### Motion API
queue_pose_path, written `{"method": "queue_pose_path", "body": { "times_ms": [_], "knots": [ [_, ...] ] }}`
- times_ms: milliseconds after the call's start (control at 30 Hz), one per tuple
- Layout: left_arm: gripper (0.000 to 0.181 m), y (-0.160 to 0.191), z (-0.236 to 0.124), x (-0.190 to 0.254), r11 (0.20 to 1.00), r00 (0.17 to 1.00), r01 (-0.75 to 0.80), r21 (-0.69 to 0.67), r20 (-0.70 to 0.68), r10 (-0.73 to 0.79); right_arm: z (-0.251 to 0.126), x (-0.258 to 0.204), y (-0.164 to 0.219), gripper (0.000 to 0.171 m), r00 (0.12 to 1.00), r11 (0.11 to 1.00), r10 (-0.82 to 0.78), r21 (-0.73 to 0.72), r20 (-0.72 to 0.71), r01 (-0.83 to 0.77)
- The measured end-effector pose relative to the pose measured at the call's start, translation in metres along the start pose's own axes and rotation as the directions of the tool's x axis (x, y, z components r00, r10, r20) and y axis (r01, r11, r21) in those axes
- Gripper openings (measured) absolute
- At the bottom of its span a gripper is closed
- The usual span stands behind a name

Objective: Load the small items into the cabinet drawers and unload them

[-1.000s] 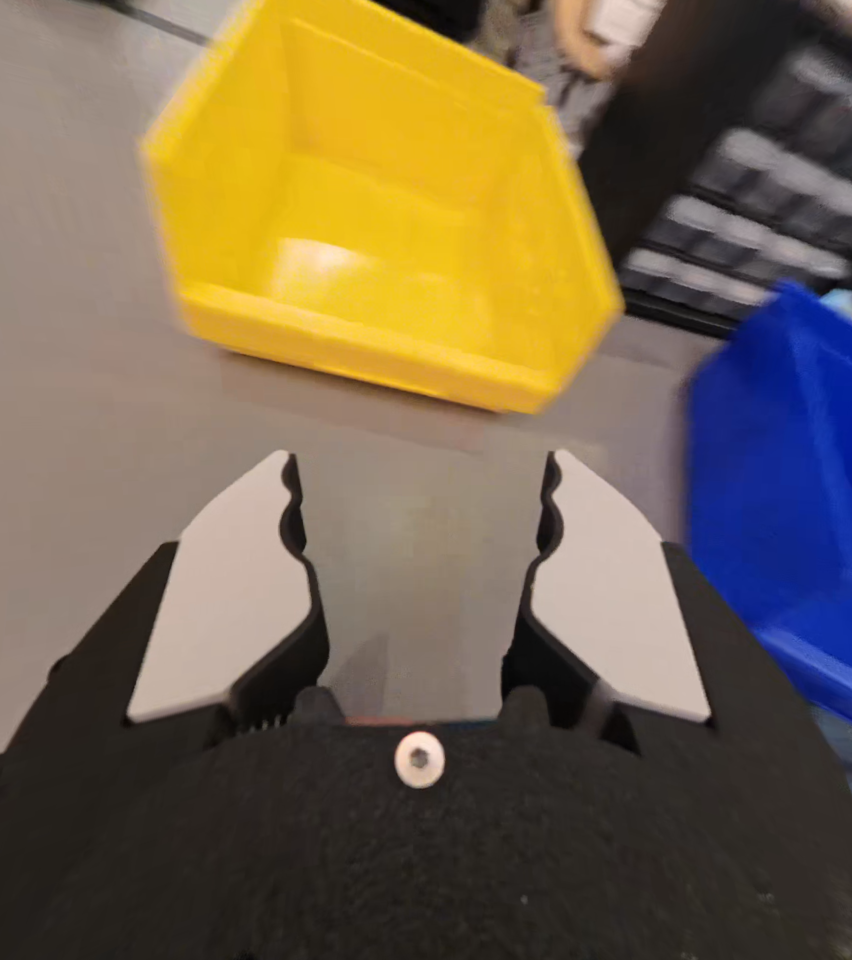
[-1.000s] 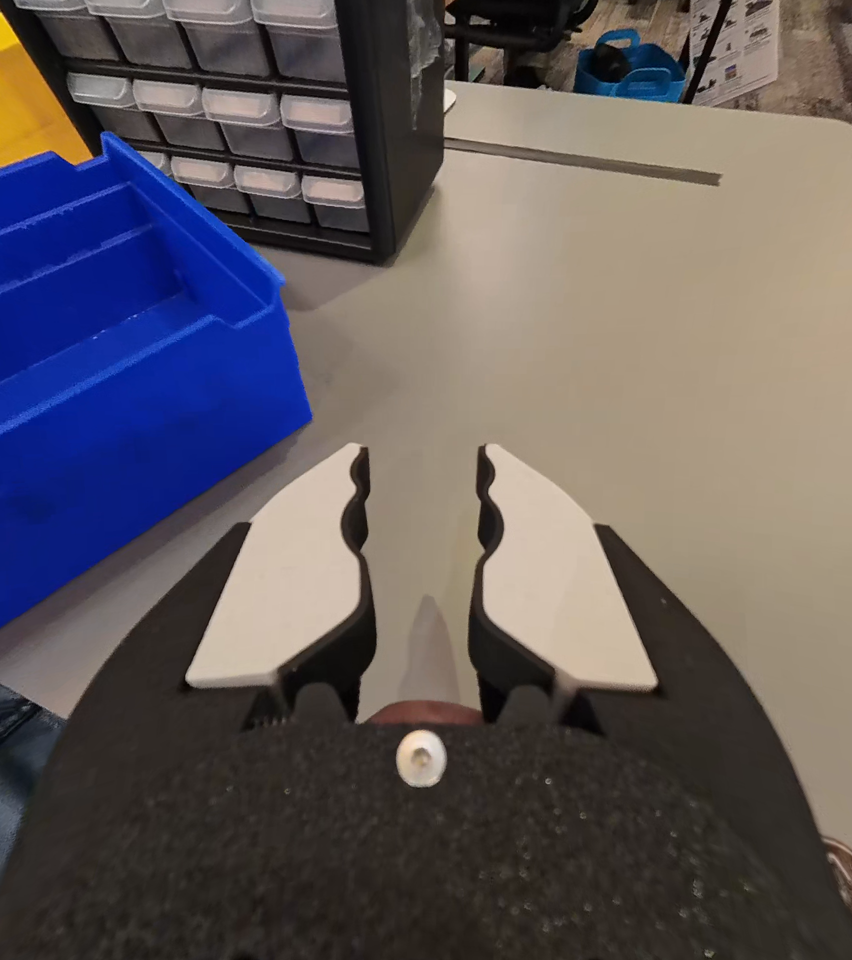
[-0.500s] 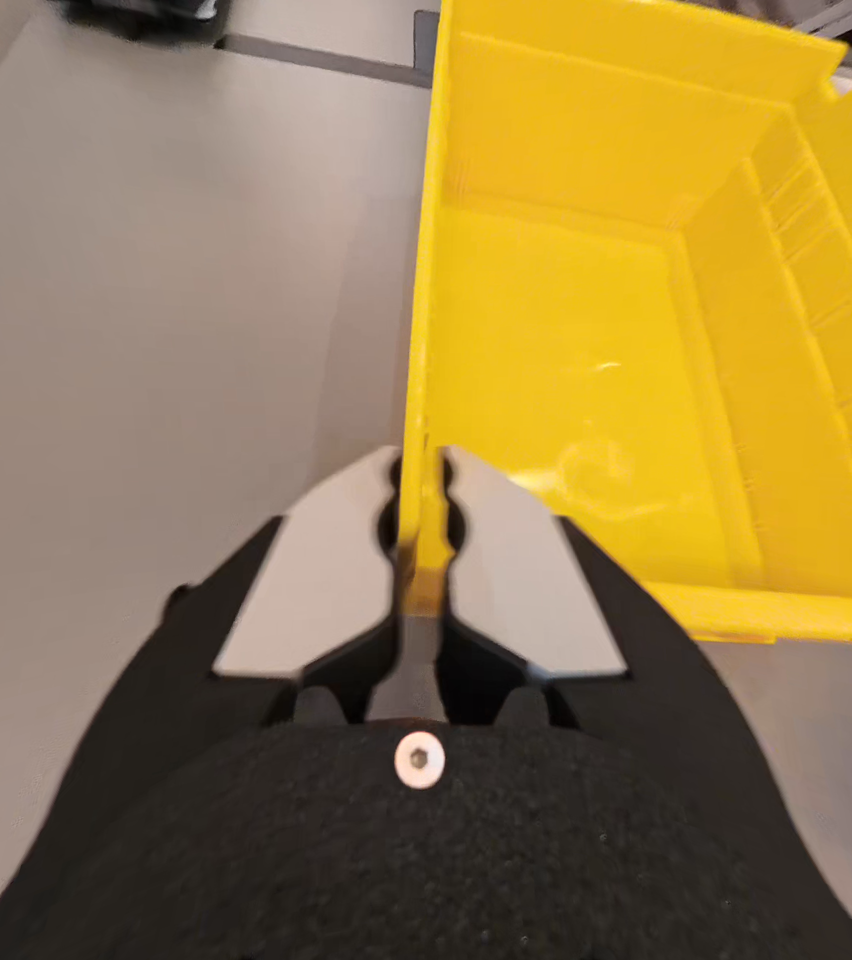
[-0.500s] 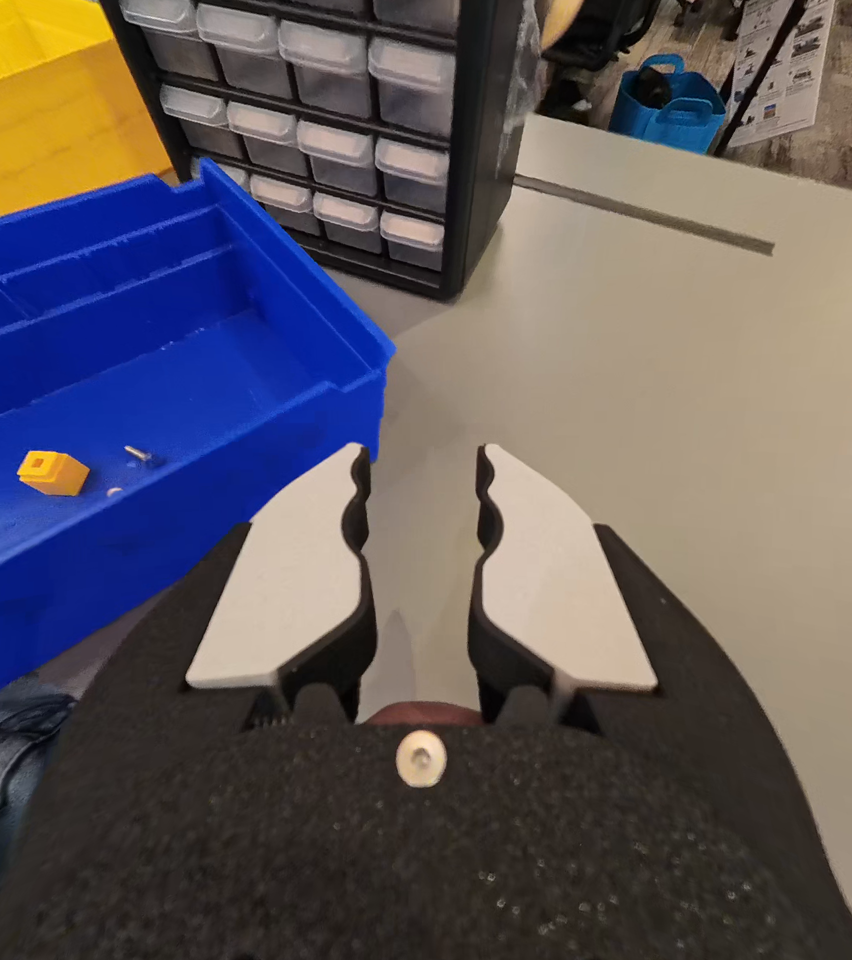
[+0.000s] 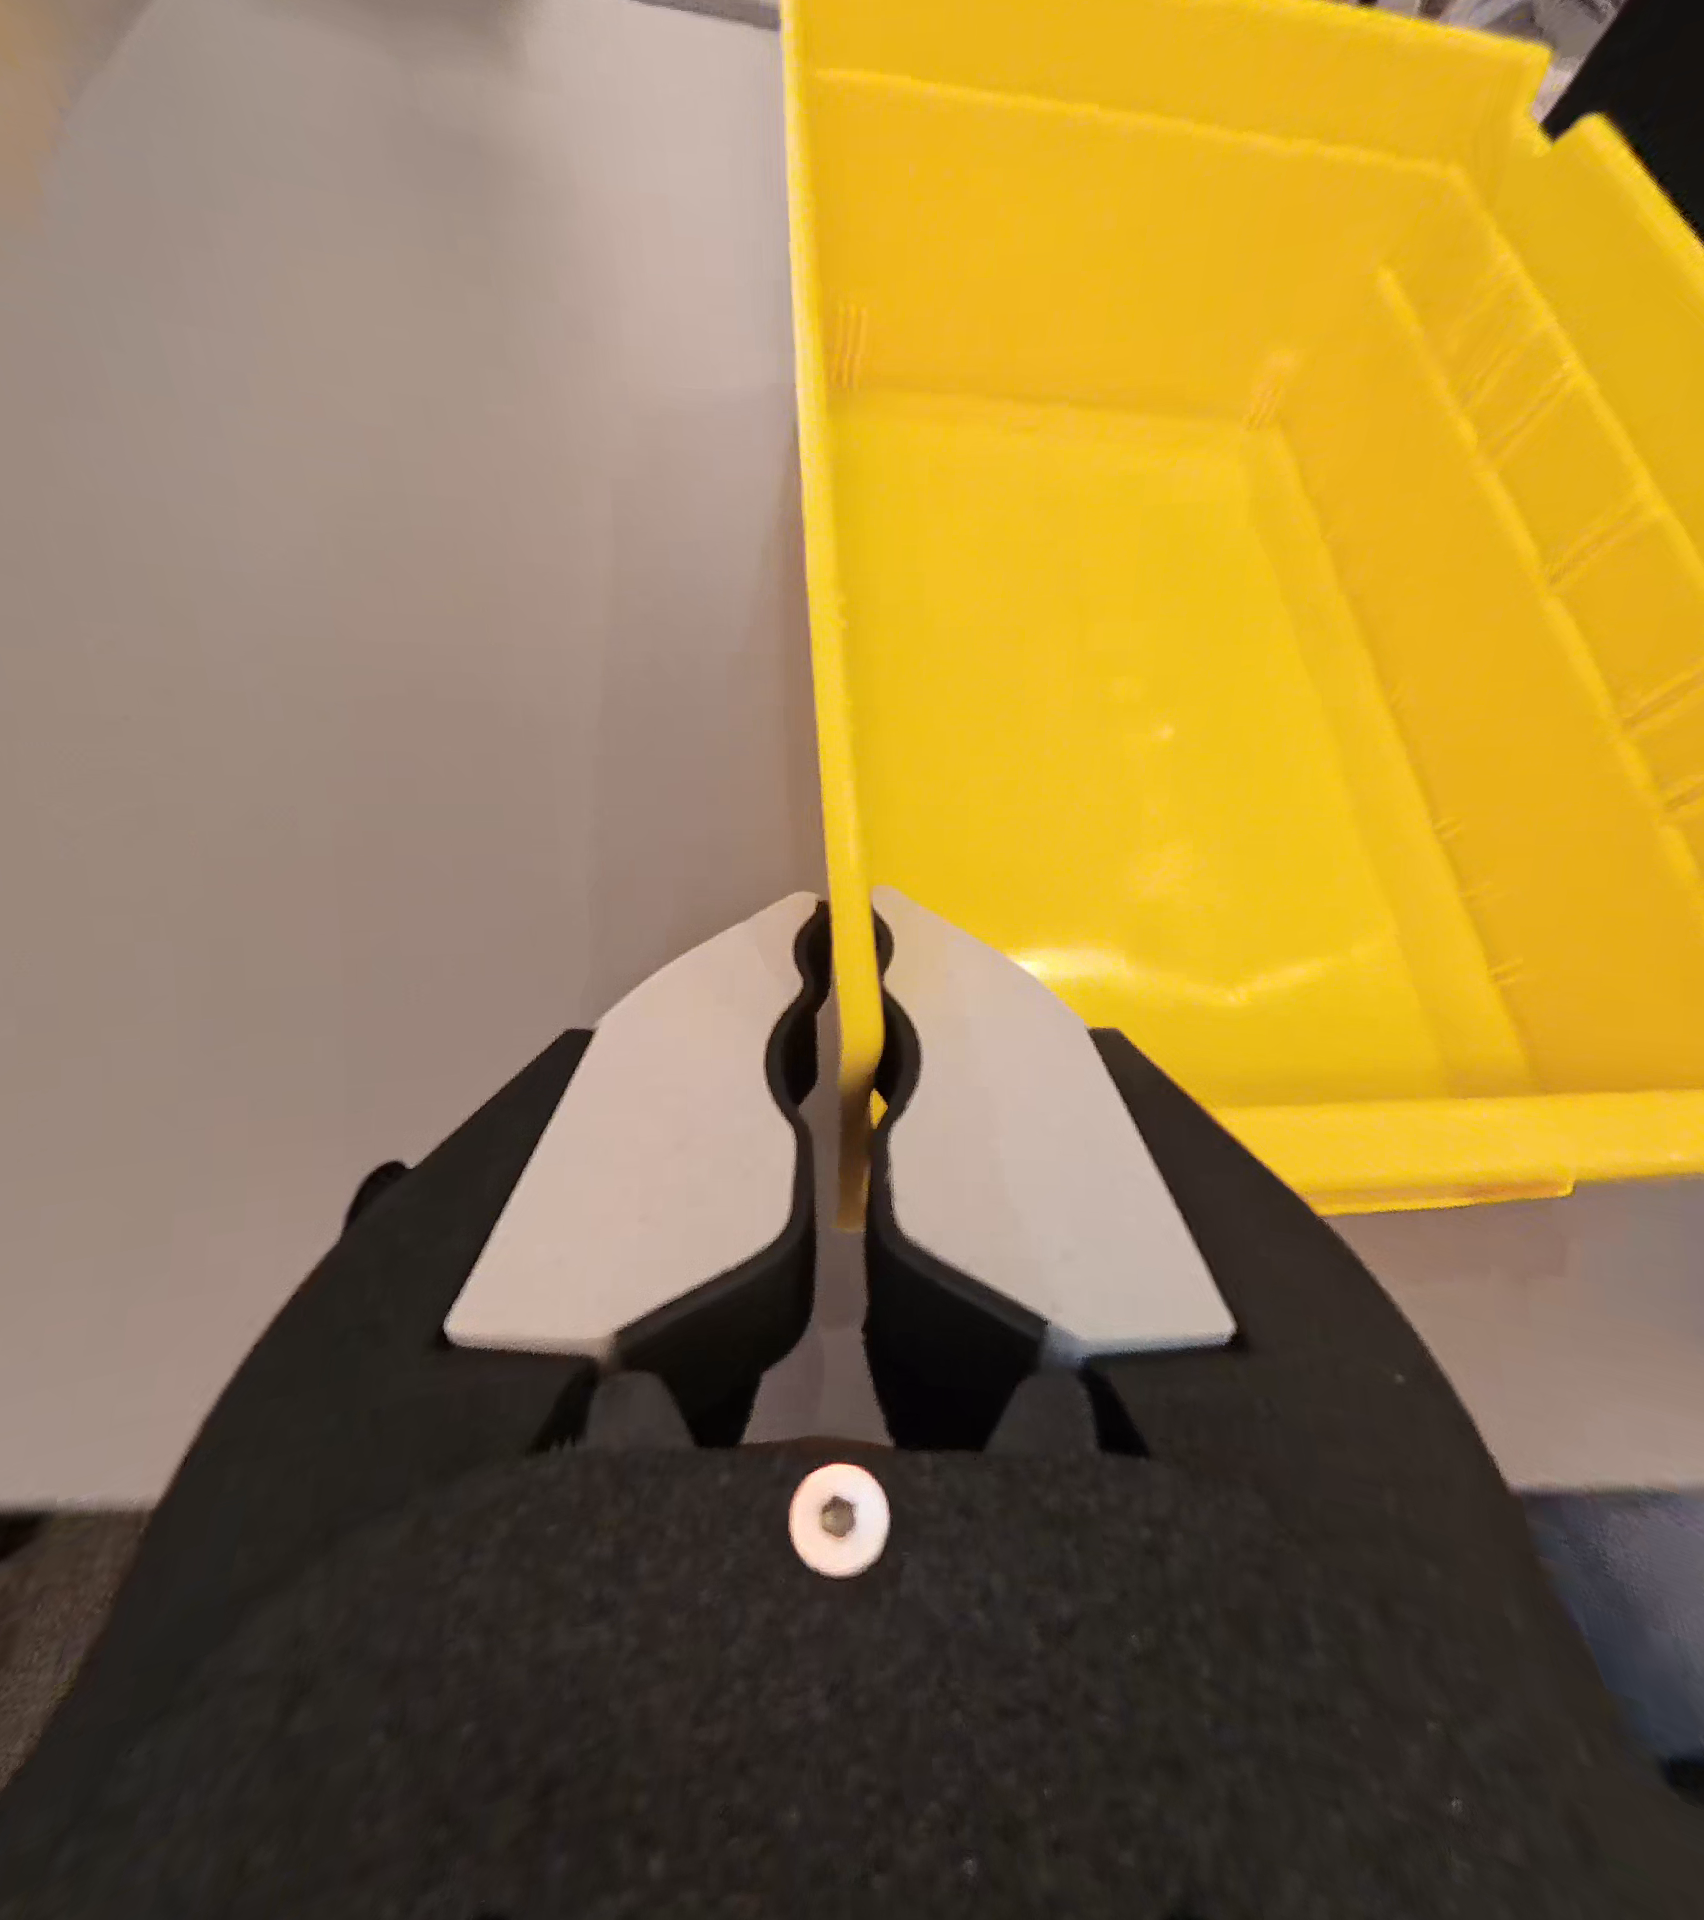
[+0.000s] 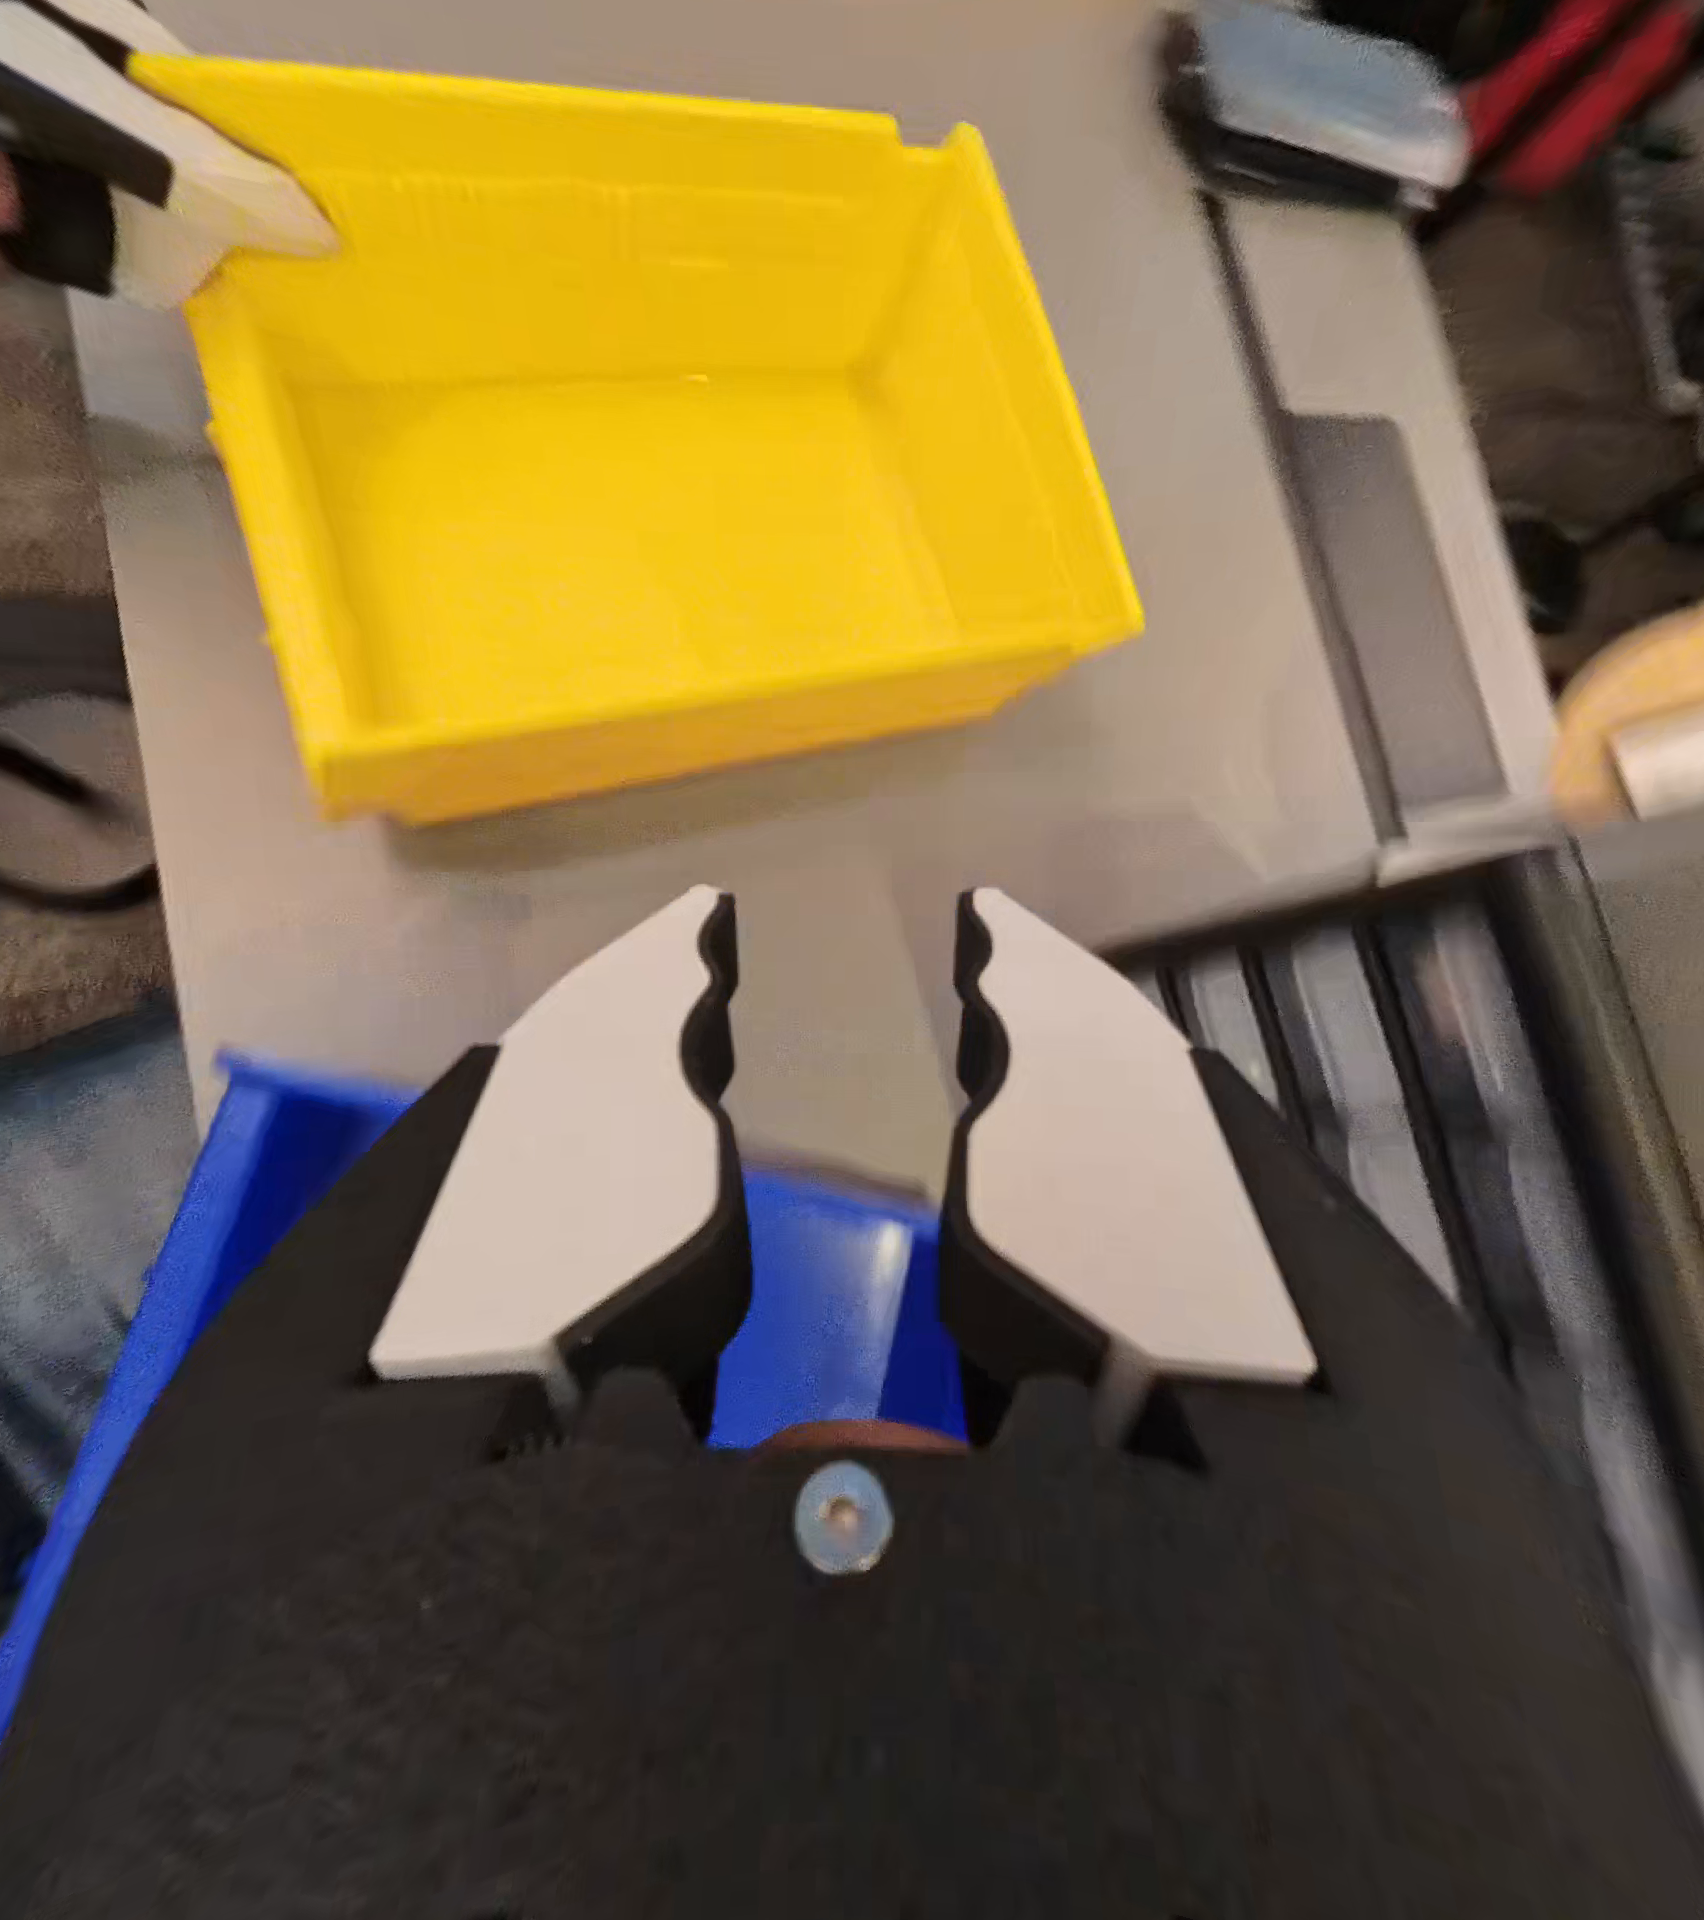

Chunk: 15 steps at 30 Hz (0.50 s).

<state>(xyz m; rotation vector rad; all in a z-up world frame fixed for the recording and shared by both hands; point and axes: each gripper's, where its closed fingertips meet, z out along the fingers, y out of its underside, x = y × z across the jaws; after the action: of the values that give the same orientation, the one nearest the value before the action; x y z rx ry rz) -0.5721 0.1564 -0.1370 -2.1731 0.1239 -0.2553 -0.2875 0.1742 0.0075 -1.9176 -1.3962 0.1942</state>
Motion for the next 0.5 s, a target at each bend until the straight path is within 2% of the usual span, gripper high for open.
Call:
{"method": "queue_pose_path", "body": {
  "times_ms": [67, 133, 233, 333, 367, 400, 500],
  "knots": [
    [0.003, 0.012, -0.018, -0.001, 0.999, 0.999, 0.033, 0.007, -0.012, -0.033, 0.057, 0.008, -0.036, 0.038, 0.994, 0.991, -0.097, -0.092, 0.043, 0.101],
    [0.004, 0.022, -0.033, 0.000, 0.999, 0.999, 0.048, 0.010, -0.015, -0.048, 0.116, 0.017, -0.055, 0.039, 0.986, 0.969, -0.125, -0.199, 0.110, 0.145],
    [0.004, 0.034, -0.050, 0.000, 0.999, 0.999, 0.042, 0.005, -0.006, -0.042, 0.181, 0.047, -0.051, 0.041, 0.976, 0.887, -0.182, -0.408, 0.122, 0.216],
    [0.004, 0.040, -0.059, 0.000, 0.998, 0.998, 0.056, 0.014, -0.006, -0.056, 0.210, 0.041, -0.031, 0.038, 0.955, 0.807, -0.163, -0.523, 0.247, 0.273],
    [0.004, 0.041, -0.060, 0.001, 0.998, 0.998, 0.059, 0.018, -0.007, -0.058, 0.214, 0.034, -0.025, 0.028, 0.940, 0.782, -0.168, -0.540, 0.297, 0.311],
    [0.004, 0.041, -0.060, 0.002, 0.998, 0.998, 0.062, 0.019, -0.009, -0.061, 0.214, 0.026, -0.026, 0.010, 0.923, 0.778, -0.167, -0.529, 0.347, 0.340],
    [0.004, 0.037, -0.063, 0.004, 0.997, 0.997, 0.066, 0.037, 0.032, -0.068, 0.205, 0.027, -0.036, 0.007, 0.927, 0.790, -0.170, -0.516, 0.335, 0.331]
  ]
}}
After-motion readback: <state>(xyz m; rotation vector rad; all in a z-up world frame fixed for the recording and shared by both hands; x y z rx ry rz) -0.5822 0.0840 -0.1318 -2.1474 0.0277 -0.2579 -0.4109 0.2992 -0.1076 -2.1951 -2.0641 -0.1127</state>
